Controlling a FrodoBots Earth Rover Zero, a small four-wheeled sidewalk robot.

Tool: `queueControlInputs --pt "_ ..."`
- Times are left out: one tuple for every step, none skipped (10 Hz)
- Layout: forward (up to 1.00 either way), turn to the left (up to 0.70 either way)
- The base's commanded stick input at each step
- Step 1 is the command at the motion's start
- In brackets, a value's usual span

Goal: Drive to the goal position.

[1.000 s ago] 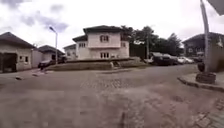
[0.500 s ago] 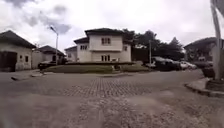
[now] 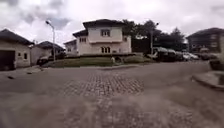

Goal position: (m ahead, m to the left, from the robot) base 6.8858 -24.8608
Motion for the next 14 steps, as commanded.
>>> queueControlInputs --pt "0.7 0.0" --pt "0.7 0.0" --pt "0.7 0.0" --pt "0.7 0.0" --pt "0.7 0.0" --pt "0.7 0.0" --pt "0.7 0.0" --pt "0.7 0.0" --pt "0.7 0.0" --pt "0.7 -0.09" --pt "0.7 -0.19" --pt "0.7 -0.29" --pt "0.7 -0.35" --pt "0.7 -0.35"
